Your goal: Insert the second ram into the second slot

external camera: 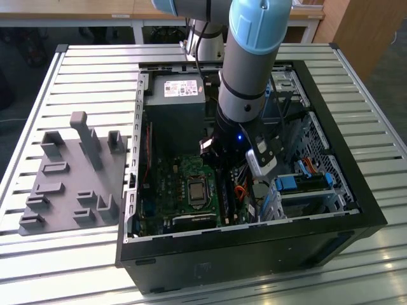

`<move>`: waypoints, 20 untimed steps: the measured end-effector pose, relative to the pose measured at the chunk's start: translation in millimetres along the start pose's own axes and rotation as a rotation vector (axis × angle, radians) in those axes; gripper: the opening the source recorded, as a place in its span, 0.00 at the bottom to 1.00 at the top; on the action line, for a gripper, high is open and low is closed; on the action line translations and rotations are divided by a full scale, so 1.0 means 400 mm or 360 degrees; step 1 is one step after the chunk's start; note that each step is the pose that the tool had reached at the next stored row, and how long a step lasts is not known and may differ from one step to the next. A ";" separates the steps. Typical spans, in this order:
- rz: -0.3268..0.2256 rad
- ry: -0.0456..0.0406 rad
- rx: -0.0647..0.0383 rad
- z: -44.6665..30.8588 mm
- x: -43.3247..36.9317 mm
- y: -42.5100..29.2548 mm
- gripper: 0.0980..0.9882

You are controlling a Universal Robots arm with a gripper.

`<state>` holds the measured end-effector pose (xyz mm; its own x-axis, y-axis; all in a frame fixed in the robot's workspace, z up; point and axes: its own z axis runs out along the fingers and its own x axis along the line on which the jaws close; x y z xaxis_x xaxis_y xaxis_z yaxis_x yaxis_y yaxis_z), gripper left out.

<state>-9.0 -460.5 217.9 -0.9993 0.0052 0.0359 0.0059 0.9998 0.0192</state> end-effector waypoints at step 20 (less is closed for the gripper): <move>0.0001 0.0000 0.0000 0.011 -0.001 0.000 0.04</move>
<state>-8.9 -460.5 213.7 -0.9993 0.0058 0.0359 0.0065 0.9998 0.0192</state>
